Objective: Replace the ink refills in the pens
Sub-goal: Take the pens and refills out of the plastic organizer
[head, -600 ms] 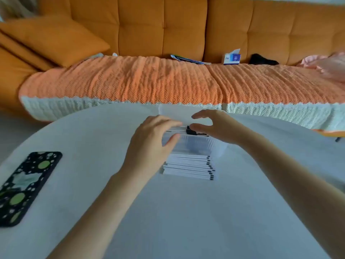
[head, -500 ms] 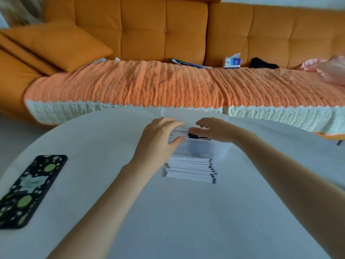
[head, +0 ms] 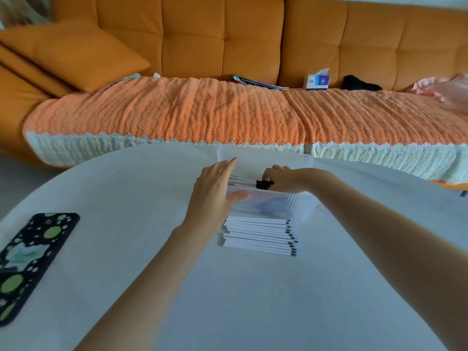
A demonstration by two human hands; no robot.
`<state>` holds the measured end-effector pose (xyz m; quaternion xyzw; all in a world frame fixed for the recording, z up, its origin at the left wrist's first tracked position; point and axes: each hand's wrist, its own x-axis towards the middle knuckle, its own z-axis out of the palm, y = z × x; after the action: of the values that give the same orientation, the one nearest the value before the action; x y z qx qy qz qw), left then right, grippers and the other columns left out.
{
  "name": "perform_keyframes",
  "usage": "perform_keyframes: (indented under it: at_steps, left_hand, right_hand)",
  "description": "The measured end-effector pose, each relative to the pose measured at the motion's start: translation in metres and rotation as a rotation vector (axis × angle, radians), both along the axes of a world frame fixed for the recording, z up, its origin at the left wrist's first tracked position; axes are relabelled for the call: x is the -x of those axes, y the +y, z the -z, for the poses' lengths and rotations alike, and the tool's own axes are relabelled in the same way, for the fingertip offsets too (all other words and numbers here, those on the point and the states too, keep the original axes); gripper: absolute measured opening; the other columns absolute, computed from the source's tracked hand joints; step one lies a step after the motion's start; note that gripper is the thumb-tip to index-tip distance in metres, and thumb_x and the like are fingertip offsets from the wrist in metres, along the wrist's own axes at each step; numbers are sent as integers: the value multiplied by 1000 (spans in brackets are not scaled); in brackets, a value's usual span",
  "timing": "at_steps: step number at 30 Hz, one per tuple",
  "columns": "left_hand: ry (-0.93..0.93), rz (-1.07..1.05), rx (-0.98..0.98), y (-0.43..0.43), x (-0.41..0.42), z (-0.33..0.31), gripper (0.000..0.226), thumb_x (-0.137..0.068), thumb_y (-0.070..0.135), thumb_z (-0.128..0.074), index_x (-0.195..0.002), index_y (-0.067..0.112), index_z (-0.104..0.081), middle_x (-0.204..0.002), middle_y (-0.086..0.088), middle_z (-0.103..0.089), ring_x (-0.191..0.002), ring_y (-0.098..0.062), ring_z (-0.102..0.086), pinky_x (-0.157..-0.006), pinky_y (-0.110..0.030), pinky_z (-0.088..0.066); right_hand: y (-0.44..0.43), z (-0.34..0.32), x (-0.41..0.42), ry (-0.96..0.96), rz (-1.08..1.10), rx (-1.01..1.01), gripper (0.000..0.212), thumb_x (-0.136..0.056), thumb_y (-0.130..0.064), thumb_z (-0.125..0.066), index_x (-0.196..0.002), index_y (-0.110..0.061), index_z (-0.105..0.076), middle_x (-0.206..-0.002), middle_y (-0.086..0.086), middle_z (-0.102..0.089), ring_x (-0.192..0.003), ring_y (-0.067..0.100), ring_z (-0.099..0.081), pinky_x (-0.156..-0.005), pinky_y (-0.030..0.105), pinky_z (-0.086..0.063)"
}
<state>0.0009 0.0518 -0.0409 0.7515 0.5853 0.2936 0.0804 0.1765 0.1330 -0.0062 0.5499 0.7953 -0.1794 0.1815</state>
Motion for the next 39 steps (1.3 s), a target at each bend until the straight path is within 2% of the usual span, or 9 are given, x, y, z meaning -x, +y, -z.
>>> perform_keyframes:
  at_steps: [5, 12, 16, 20, 23, 26, 29, 32, 39]
  left_hand:
    - [48, -29, -1, 1, -2, 3, 74, -86, 48, -53, -146, 17, -25, -148, -2, -35, -132, -22, -29, -106, -33, -26]
    - [147, -86, 15, 1, -6, 3, 77, -86, 51, -47, -148, 19, -17, -151, -2, -29, -132, -23, -27, -105, -32, -26]
    - [189, -103, 22, 1, -7, 1, 77, -86, 54, -43, -149, 21, -12, -152, 0, -27, -133, -22, -26, -105, -30, -25]
    - [238, -127, 32, 2, -8, 0, 79, -86, 57, -40, -149, 21, -8, -153, -1, -24, -133, -22, -26, -106, -30, -27]
    - [274, -139, 33, 2, -8, -1, 79, -86, 58, -38, -149, 22, -7, -153, -1, -23, -134, -22, -26, -107, -30, -27]
    - [274, -144, 41, 1, -9, -1, 81, -86, 58, -40, -149, 21, -6, -154, -2, -22, -134, -23, -26, -107, -30, -27]
    - [270, -133, 40, 1, -9, -2, 83, -85, 57, -40, -150, 19, -5, -153, -3, -23, -132, -23, -27, -106, -31, -27]
    - [276, -116, 37, 1, -8, -1, 83, -85, 58, -41, -150, 18, -6, -152, -3, -24, -132, -23, -27, -106, -31, -27]
    - [264, -80, 60, 0, -6, -4, 84, -86, 55, -43, -149, 16, -5, -155, -5, -18, -138, -25, -18, -109, -35, -24]
  right_hand:
    - [1, -3, 5, 91, 11, 91, 35, -92, -51, -43, -86, -17, -49, -82, 3, -45, -71, 18, -40, -66, 26, -33]
    - [0, -9, 2, 296, 119, 253, 46, -94, -46, -44, -125, -14, -53, -85, -10, -45, -74, 5, -42, -75, 23, -40]
    - [-2, -9, 4, 325, 167, 346, 46, -92, -47, -48, -123, -14, -52, -117, -1, -47, -102, 17, -43, -83, 25, -34]
    - [0, -14, 4, 334, 177, 380, 38, -92, -46, -48, -112, -15, -56, -88, -5, -42, -71, 10, -34, -68, 23, -30]
    - [2, -20, 4, 310, 169, 423, 49, -94, -43, -46, -136, -17, -42, -127, -2, -41, -111, 11, -42, -93, 28, -33]
    - [-2, -23, 3, 311, 164, 477, 51, -97, -38, -42, -142, -17, -33, -152, 0, -23, -140, 19, -20, -104, 30, -25]
    - [3, -20, -3, 420, 183, 562, 36, -93, -36, -51, -122, -15, -53, -124, 0, -54, -105, 15, -53, -85, 25, -42]
    - [8, -27, -10, 516, 209, 566, 17, -89, -27, -59, -101, -15, -62, -85, -3, -66, -69, 7, -62, -64, 19, -46]
    - [8, -40, -10, 488, 160, 517, 22, -84, -21, -65, -102, -9, -61, -85, 0, -66, -72, 12, -62, -66, 21, -50]
